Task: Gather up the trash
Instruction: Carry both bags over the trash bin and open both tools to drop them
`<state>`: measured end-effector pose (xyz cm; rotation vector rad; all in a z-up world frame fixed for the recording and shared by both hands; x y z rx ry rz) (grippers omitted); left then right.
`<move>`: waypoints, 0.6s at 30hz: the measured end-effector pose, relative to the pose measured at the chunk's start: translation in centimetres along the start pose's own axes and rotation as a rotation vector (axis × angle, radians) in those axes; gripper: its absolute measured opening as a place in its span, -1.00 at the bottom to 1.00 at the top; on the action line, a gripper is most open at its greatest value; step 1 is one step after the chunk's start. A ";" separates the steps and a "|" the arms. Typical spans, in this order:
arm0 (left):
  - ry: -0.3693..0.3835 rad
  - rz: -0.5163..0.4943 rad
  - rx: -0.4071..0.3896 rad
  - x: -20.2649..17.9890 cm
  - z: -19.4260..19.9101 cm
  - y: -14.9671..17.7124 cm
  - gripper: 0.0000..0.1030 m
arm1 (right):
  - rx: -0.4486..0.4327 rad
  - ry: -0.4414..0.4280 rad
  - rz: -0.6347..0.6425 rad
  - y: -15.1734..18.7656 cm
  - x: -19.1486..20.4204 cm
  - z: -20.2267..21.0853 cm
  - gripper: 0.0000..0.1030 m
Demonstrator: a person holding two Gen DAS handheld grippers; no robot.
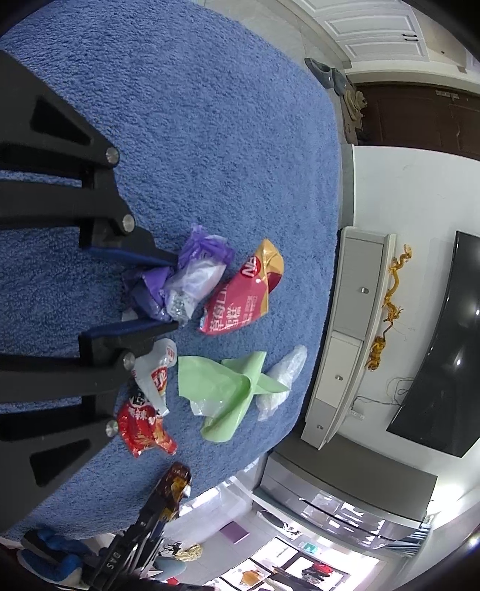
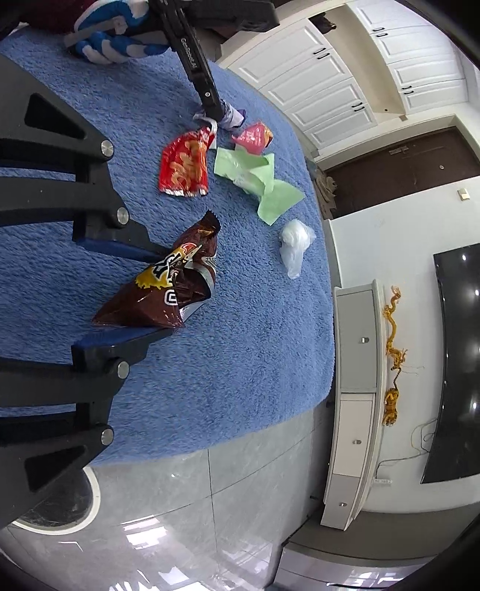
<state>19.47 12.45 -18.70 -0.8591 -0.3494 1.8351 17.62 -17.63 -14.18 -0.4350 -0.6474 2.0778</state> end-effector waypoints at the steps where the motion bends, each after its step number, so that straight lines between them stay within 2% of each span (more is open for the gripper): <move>1: -0.001 0.005 -0.001 0.1 0.1 0.1 -0.50 | -0.007 0.001 -0.006 0.1 0.1 0.4 -0.40; 13: -0.009 -0.014 -0.037 0.2 4.4 1.9 -0.51 | -0.085 0.039 -0.072 1.1 -0.1 5.6 -0.40; 18: 0.013 -0.041 -0.058 -1.2 6.8 2.5 -0.51 | -0.117 0.057 -0.101 2.0 -0.3 7.7 -0.40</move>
Point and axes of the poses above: each gripper's, at about its wrist camera, not at the fingertips, and z roughly against the way its jaws point, x to its left, y to its underside, the point moved 7 cm from there along -z, roughly the way its jaws point, and after that the axes turned 13 degrees about z, right-handed, at the moved point
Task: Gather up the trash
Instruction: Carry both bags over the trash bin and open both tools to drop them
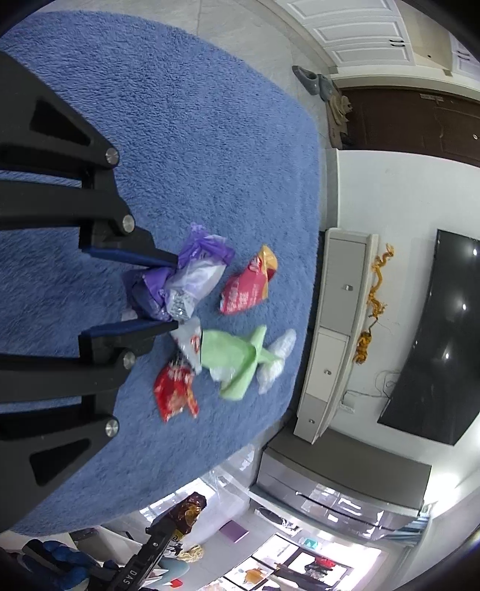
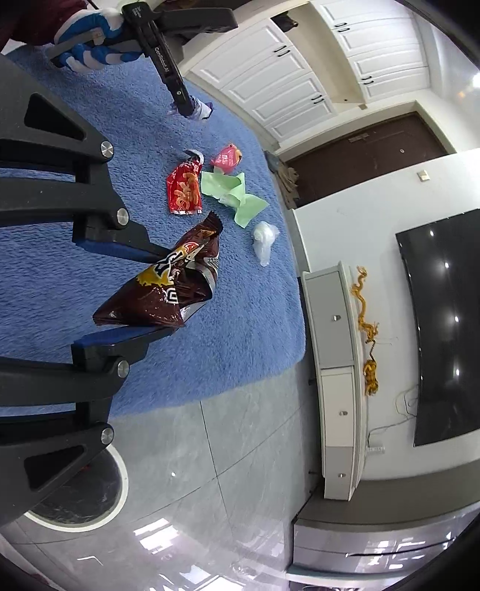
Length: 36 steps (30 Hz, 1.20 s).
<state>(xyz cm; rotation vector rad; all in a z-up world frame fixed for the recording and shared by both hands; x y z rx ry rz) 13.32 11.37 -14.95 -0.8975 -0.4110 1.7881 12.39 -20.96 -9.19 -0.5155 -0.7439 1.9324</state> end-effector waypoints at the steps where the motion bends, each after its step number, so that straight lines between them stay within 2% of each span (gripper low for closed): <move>1: 0.005 -0.006 -0.001 -0.4 0.3 0.0 -0.51 | -0.007 0.006 -0.005 0.2 -0.2 0.6 -0.40; 9: 0.073 -0.106 0.018 -5.9 1.9 1.3 -0.51 | -0.062 0.073 -0.074 1.7 -3.2 5.1 -0.40; 18: 0.204 -0.292 0.089 -17.0 1.3 4.0 -0.51 | -0.097 0.172 -0.222 6.1 -9.7 9.6 -0.40; 24: 0.290 -0.434 0.161 -25.3 -0.7 7.4 -0.51 | -0.069 0.226 -0.325 9.8 -13.9 10.8 -0.40; 31: 0.357 -0.592 0.246 -34.5 -3.8 12.3 -0.50 | -0.010 0.270 -0.418 13.7 -17.6 10.7 -0.40; 36: 0.369 -0.636 0.317 -38.9 -6.3 15.2 -0.50 | 0.032 0.300 -0.469 15.9 -20.1 10.8 -0.40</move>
Point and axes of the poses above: each gripper's, at about its wrist camera, not at the fingertips, and z roughly against the way its jaws point, x to its left, y to its underside, the point moved 7 cm from there along -z, roughly the way its jaws point, and after that the axes turned 13 degrees about z, right-handed, at the moved point
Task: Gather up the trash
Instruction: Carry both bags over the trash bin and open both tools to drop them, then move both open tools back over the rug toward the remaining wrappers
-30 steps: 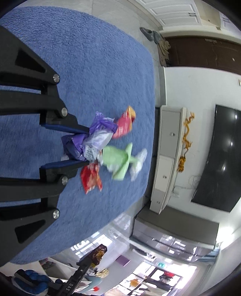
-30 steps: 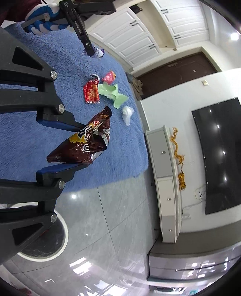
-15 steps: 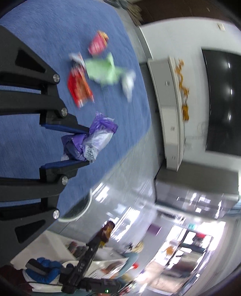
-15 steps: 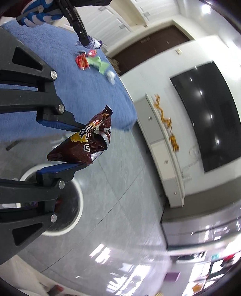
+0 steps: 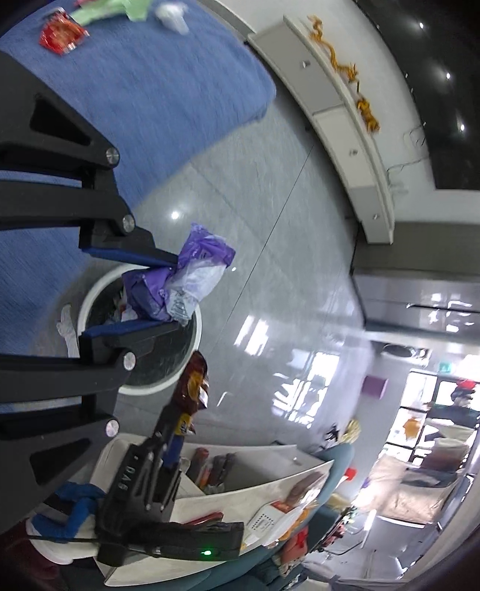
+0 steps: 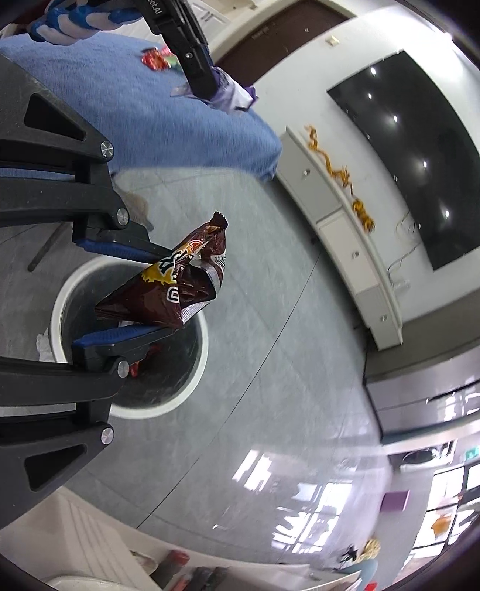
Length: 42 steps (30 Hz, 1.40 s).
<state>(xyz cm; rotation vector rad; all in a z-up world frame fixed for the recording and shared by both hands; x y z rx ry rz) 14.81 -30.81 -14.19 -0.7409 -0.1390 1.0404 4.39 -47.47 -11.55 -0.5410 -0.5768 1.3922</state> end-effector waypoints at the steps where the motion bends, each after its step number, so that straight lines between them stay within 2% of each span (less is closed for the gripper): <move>1: 0.005 0.004 0.017 -0.5 -0.9 -0.1 -0.49 | 0.006 0.008 -0.005 0.1 -0.5 -0.1 -0.40; 7: 0.010 0.024 0.070 -2.0 -4.9 -0.7 -0.48 | 0.035 0.046 -0.011 0.1 -1.9 -1.1 -0.40; 11: 0.017 0.026 0.083 -3.0 -6.3 -1.0 -0.43 | 0.047 0.066 -0.002 -0.2 -2.0 -1.9 -0.27; 12: 0.021 0.026 0.085 -3.2 -6.5 -0.9 -0.29 | 0.050 0.075 0.000 -0.2 -2.0 -2.1 -0.22; 13: 0.026 0.028 0.089 -3.5 -6.8 -1.0 -0.03 | 0.053 0.083 -0.001 -0.2 -2.1 -2.2 -0.08; 14: 0.028 0.035 0.088 -3.7 -6.9 -1.1 0.07 | 0.057 0.099 -0.003 -0.1 -2.3 -2.2 0.06; 15: 0.031 0.040 0.083 -3.7 -7.0 -1.3 0.15 | 0.058 0.111 -0.007 0.1 -2.6 -2.2 0.10; 22: 0.046 0.036 0.079 -4.4 -6.6 -1.6 0.15 | 0.062 0.140 -0.045 0.9 -3.9 -1.0 0.15; 30: 0.034 0.080 0.051 -3.1 -5.0 -1.8 0.15 | 0.051 0.141 -0.052 0.6 -3.2 0.1 0.17; 36: 0.056 0.115 -0.051 -2.3 -1.5 -2.9 0.15 | 0.027 0.145 -0.024 -0.5 -2.1 1.3 0.18; 42: 0.058 0.074 -0.086 -2.3 2.3 -2.9 0.15 | -0.028 0.147 -0.015 -1.8 -1.0 3.6 0.20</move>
Point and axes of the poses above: each gripper's, at about its wrist camera, not at the fingertips, and z roughly against the way its jaws point, x to its left, y to its underside, the point moved 7 cm from there along -z, roughly the way its jaws point, and after that the axes turned 13 degrees about z, right-handed, at the moved point
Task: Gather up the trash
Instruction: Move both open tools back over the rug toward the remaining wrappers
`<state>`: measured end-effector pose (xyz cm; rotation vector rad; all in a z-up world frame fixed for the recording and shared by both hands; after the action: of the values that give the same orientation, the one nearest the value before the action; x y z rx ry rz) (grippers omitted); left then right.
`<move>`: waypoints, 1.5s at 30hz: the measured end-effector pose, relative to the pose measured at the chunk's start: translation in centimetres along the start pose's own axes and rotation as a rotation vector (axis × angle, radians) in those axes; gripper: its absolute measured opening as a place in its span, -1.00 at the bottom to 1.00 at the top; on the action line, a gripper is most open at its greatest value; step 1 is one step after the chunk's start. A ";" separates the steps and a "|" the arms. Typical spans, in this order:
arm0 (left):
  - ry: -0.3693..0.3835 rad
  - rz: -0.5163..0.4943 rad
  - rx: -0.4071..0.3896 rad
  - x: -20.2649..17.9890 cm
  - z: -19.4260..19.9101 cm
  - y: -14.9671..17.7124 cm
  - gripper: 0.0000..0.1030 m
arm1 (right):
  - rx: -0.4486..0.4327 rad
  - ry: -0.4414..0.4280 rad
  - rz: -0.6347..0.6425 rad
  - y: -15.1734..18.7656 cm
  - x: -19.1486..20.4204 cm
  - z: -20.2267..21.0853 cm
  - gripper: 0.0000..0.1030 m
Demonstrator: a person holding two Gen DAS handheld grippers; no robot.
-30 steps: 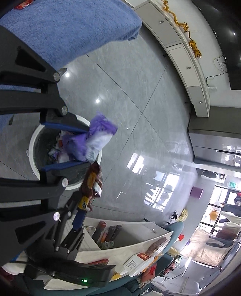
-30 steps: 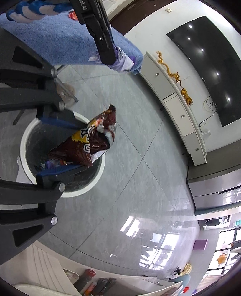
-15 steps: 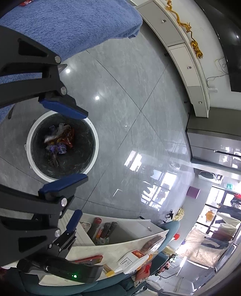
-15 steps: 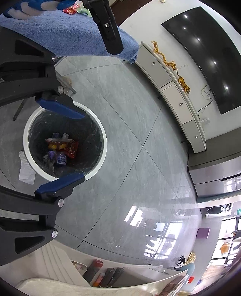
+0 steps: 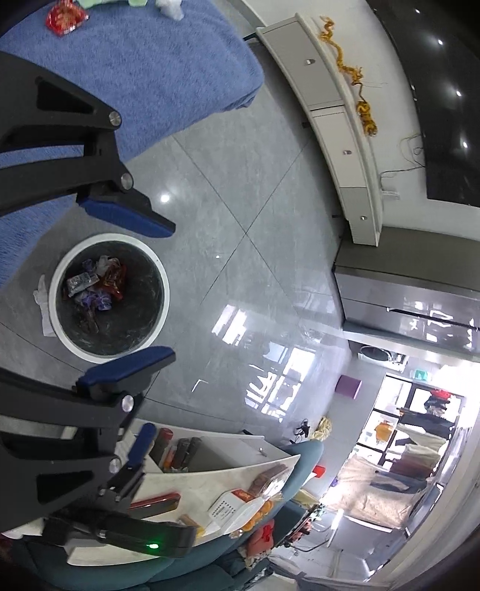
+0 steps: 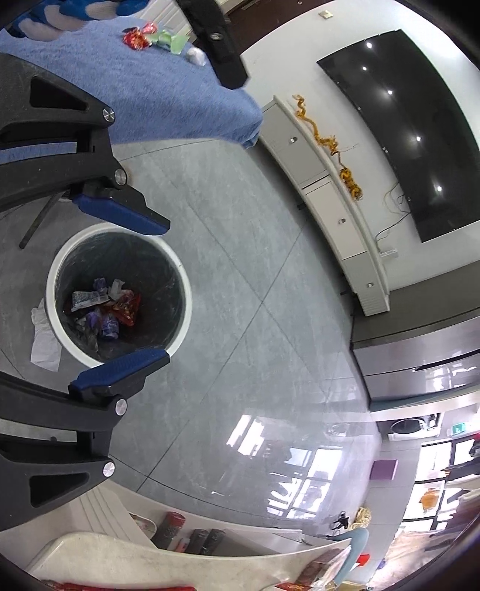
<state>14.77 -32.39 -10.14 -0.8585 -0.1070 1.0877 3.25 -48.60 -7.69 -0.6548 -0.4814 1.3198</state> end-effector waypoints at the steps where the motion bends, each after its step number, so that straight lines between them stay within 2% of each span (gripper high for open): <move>1: -0.002 -0.008 -0.007 0.0 0.5 0.1 0.15 | -0.008 0.000 0.002 -0.2 0.2 0.3 0.21; 8: -0.066 -0.042 -0.060 2.1 3.6 0.8 0.15 | -0.029 -0.017 0.048 -1.1 2.8 1.5 0.21; 17: -0.112 0.021 -0.072 8.1 7.5 2.4 0.15 | -0.058 -0.038 0.123 -2.7 7.6 3.2 0.21; 23: -0.143 0.068 -0.123 12.6 11.1 3.1 0.15 | -0.073 -0.061 0.200 -3.7 12.0 4.2 0.21; 31: -0.190 0.177 -0.188 20.2 16.4 4.9 0.15 | -0.083 -0.126 0.306 -4.8 19.1 4.8 0.21; 37: -0.269 0.263 -0.230 27.2 20.2 7.1 0.15 | -0.059 -0.177 0.396 -4.5 24.7 4.2 0.21; 45: -0.339 0.415 -0.212 36.4 22.7 11.1 0.15 | -0.009 -0.263 0.494 -3.5 31.3 2.2 0.21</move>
<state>13.90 11.75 -13.57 -0.9006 -0.3434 1.6297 10.47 -18.00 -5.02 -0.6331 -0.5587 1.8860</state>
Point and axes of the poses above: each gripper's, at about its wrist camera, not at the fingertips, and z roughly against the way its jaws point, x to its left, y to its underside, the point moved 7 cm from there along -z, roughly the way its jaws point, and after that the axes turned 13 degrees about z, right-handed, at the moved point
